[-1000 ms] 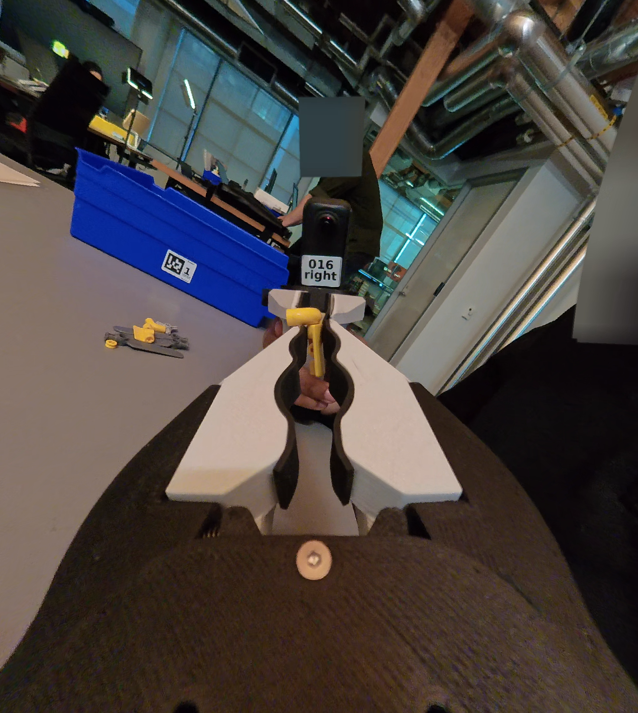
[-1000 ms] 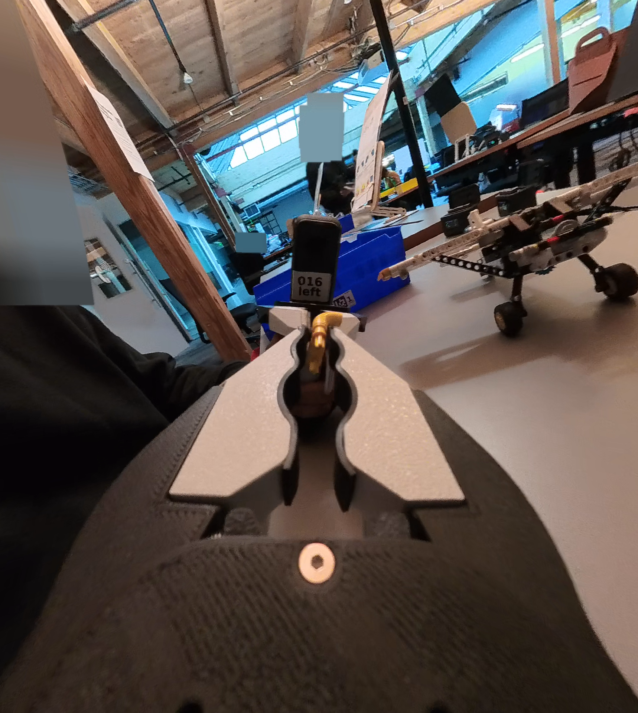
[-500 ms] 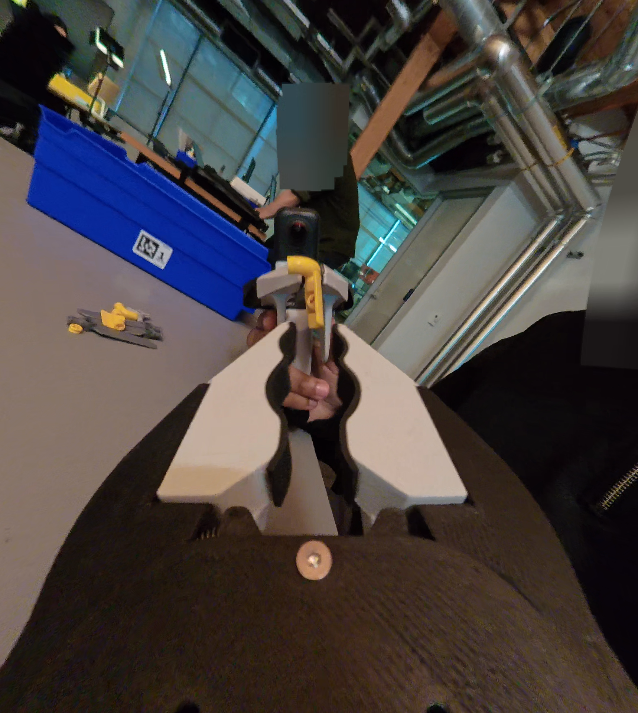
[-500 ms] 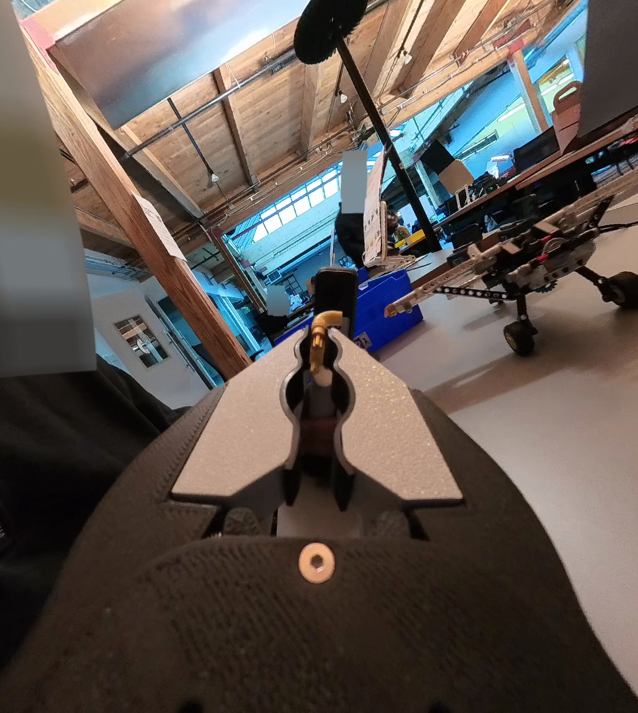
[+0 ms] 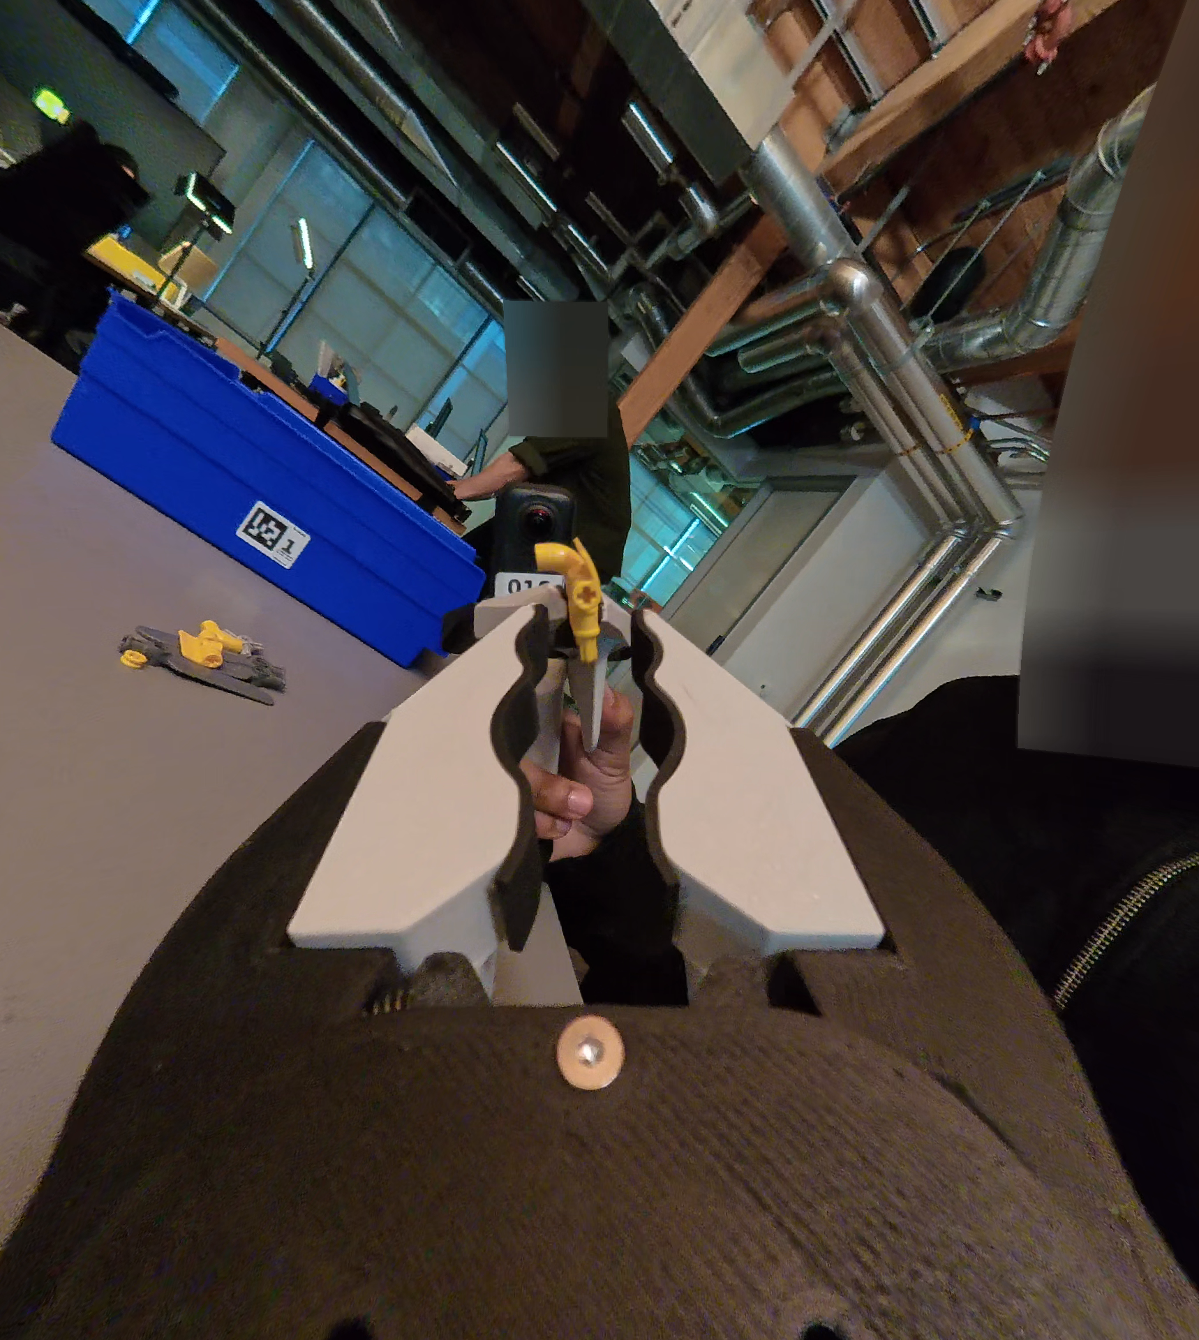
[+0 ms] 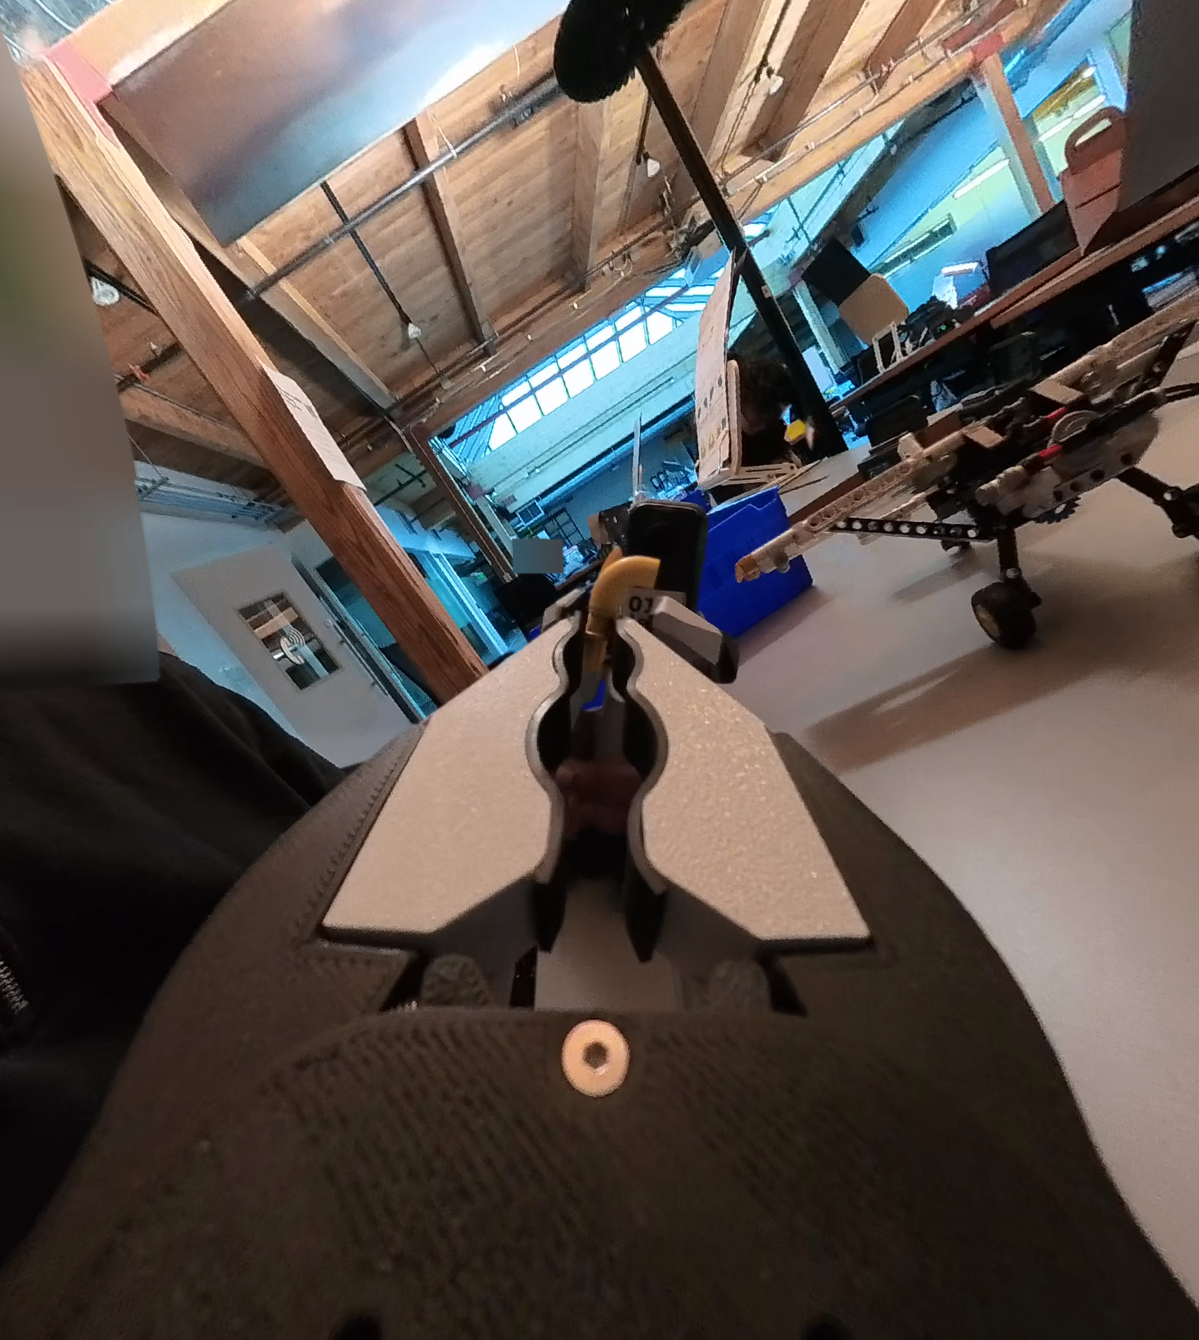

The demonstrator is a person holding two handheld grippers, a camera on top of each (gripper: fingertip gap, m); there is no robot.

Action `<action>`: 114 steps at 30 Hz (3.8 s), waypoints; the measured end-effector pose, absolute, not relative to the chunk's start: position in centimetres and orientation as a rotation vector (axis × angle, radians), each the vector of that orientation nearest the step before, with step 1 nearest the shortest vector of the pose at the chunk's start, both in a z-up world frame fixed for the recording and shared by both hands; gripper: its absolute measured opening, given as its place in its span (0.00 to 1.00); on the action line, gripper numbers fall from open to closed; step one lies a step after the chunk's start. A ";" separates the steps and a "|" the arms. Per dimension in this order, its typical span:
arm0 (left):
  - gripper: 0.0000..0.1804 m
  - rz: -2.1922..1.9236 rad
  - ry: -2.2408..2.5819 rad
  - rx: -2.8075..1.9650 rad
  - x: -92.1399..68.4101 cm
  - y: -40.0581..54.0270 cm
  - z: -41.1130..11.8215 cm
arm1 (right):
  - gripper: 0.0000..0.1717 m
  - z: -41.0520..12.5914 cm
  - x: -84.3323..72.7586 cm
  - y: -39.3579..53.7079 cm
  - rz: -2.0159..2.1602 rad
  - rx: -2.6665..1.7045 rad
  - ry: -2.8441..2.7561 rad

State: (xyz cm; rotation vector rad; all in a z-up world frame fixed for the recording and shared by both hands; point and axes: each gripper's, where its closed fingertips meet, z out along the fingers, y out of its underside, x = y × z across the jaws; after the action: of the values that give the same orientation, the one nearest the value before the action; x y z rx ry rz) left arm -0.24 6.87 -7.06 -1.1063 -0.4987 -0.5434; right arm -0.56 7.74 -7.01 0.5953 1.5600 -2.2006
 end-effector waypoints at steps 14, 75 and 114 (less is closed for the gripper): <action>0.02 -0.583 -0.482 -1.123 0.2 7.1 -7.2 | 0.04 -7.1 -0.1 6.6 -2.256 0.562 1.635; 0.02 -0.377 -0.465 -1.375 0.8 9.0 -9.5 | 0.04 -18.0 -10.1 20.8 -1.658 1.717 2.106; 0.02 -0.406 -0.439 -1.468 1.9 10.1 -10.4 | 0.03 -9.3 0.7 7.5 -1.928 0.558 1.846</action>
State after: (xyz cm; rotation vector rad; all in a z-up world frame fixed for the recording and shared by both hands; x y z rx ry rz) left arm 1.89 10.05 -10.42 -1.4678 -0.4389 -0.4062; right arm 0.72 7.52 -9.34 0.5583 1.8463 -1.9280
